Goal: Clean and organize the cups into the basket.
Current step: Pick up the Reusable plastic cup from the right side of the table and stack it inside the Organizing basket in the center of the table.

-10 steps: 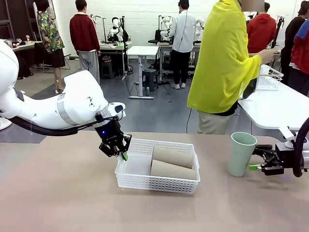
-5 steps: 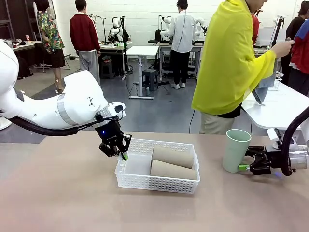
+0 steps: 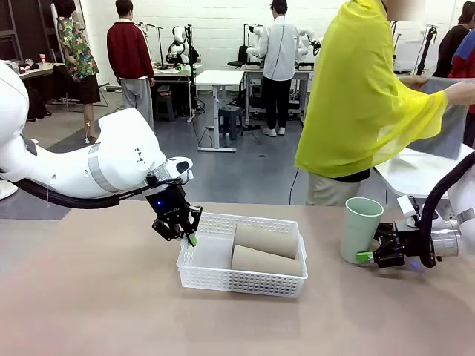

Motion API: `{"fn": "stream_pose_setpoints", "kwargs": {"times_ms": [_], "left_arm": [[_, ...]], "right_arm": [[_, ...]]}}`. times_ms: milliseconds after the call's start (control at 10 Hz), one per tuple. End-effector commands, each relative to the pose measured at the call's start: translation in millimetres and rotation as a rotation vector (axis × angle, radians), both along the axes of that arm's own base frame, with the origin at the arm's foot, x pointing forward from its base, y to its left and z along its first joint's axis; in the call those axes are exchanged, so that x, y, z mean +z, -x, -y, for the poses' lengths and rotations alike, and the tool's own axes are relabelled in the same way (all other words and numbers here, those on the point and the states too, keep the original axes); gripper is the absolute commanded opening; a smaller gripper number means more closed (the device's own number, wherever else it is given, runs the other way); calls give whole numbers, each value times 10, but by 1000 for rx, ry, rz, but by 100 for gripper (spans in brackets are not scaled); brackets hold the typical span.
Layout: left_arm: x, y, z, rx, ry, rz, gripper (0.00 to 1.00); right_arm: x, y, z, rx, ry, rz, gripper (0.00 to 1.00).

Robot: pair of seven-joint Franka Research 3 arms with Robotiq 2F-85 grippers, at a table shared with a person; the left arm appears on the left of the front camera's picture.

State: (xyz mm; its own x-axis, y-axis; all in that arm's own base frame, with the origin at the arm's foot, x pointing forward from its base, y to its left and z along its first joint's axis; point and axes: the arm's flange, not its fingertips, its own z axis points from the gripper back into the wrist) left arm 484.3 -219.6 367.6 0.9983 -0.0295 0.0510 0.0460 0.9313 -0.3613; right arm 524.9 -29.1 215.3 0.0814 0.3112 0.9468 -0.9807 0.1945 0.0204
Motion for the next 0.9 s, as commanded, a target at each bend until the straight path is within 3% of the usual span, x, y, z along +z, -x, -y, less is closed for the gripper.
{"fn": "stream_pose_setpoints", "kwargs": {"times_ms": [0,600,700,800], "left_arm": [[11,1,-2,-3,5,-3,0],[11,1,-2,-3,5,-3,0],[11,1,-2,-3,5,-3,0],[11,1,-2,-3,5,-3,0]], "right_arm": [[41,-58,-54,-11,-27,-3,100],[10,-159,-288,79,-133,-31,100],[15,-157,-288,96,-127,-30,40],[52,-127,-263,102,-123,-20,40]]}}
